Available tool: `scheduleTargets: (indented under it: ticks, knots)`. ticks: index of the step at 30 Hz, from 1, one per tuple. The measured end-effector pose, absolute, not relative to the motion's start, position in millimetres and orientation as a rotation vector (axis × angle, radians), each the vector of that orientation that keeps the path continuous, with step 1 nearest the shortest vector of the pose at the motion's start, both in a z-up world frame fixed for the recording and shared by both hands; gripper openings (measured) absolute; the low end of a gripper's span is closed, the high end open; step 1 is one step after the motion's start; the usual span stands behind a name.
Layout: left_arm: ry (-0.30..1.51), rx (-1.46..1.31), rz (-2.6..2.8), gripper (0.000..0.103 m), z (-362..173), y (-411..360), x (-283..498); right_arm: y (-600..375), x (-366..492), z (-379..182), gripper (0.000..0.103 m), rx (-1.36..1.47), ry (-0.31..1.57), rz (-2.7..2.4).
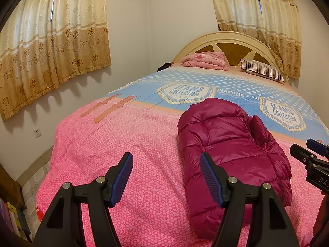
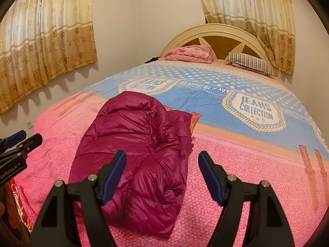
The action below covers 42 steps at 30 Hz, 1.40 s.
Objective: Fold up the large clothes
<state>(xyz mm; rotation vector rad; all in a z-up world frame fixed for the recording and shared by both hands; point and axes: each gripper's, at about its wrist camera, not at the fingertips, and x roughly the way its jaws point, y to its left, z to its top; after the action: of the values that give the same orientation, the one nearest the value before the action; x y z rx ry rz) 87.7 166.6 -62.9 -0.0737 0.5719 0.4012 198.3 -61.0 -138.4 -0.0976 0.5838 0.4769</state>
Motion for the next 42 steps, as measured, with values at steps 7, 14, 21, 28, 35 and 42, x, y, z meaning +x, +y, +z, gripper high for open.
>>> scheduleTargets:
  ticks: [7, 14, 21, 28, 35, 42]
  knots:
    - [0.569, -0.073, 0.400, 0.068, -62.7, 165.9, 87.6, -62.9, 196.3, -136.9, 0.075, -0.095, 0.579, 0.479]
    - [0.566, -0.074, 0.398, 0.068, -61.4, 164.5, 88.0, -63.5, 194.1, -133.0, 0.076, -0.095, 0.569, 0.479]
    - [0.568, -0.073, 0.398, 0.068, -61.7, 164.3, 88.2, -61.7, 193.3, -133.1, 0.076, -0.101, 0.566, 0.485]
    - [0.571, -0.074, 0.401, 0.068, -59.1, 164.0, 87.8, -61.6, 193.3, -133.2, 0.076, -0.101, 0.567, 0.486]
    - [0.577, -0.072, 0.388, 0.068, -58.0, 163.5, 88.5, -61.7, 193.0, -132.8, 0.076, -0.102, 0.566, 0.487]
    - [0.568, -0.044, 0.399, 0.082, -57.6, 156.9, 89.6, -61.6, 192.1, -130.3, 0.076, -0.106, 0.560, 0.488]
